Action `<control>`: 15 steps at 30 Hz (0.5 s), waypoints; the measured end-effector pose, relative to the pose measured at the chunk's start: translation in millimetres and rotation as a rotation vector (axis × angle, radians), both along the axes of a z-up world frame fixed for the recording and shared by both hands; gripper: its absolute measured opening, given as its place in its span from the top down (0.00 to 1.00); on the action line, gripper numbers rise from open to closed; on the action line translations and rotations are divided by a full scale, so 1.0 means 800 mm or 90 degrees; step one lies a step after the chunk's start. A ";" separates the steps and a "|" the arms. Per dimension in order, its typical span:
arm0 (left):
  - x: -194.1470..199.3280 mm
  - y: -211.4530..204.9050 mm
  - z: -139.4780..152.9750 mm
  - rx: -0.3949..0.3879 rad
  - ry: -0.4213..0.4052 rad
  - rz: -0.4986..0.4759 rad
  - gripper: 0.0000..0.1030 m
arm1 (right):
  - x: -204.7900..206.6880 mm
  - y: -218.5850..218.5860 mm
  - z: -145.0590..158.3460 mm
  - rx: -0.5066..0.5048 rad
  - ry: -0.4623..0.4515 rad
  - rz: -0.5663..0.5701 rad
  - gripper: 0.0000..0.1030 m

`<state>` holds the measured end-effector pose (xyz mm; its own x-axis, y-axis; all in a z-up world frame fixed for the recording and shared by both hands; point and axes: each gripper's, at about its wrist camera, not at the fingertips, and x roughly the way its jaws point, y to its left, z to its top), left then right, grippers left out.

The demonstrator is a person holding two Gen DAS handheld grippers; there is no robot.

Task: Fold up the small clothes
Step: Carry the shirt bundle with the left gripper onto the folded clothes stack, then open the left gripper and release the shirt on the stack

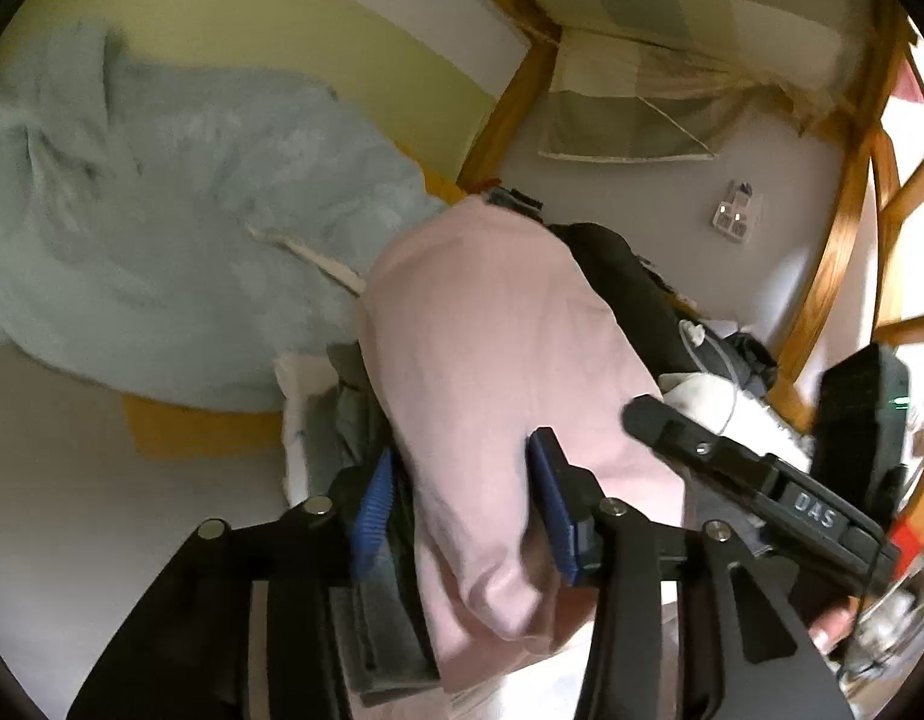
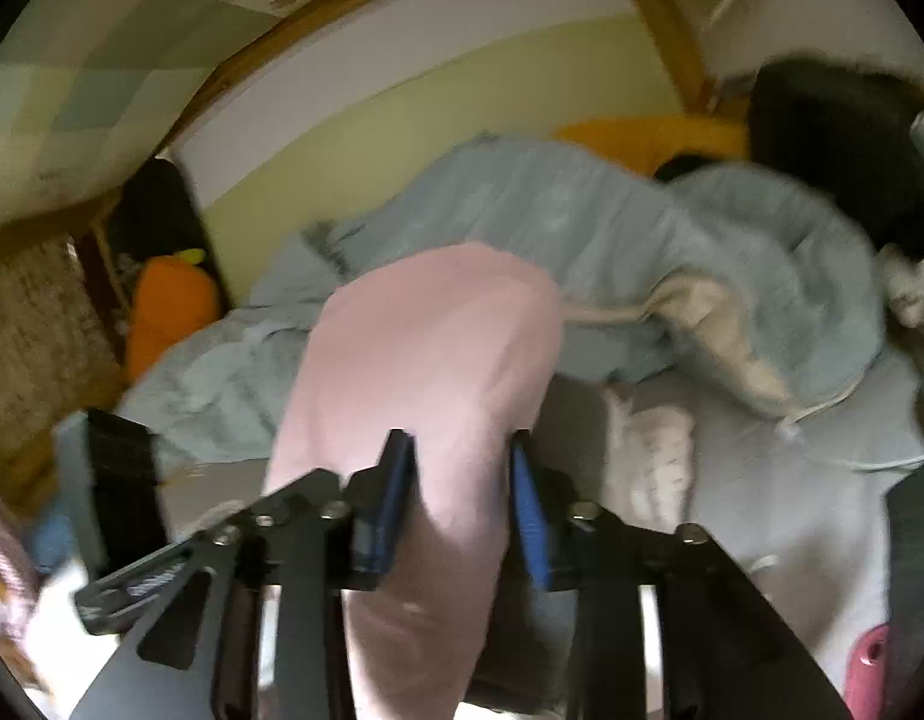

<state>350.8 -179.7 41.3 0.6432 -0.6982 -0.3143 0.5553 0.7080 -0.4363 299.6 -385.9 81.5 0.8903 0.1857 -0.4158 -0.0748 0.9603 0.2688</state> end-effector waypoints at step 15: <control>-0.135 0.052 0.028 0.089 -0.243 0.196 0.00 | -0.153 0.059 0.047 -0.135 -0.197 -0.132 0.14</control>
<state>242.5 -138.5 63.9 0.8997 -0.4265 -0.0934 0.4134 0.9009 -0.1319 176.9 -338.9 118.9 0.9885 -0.0713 -0.1333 0.0797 0.9951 0.0592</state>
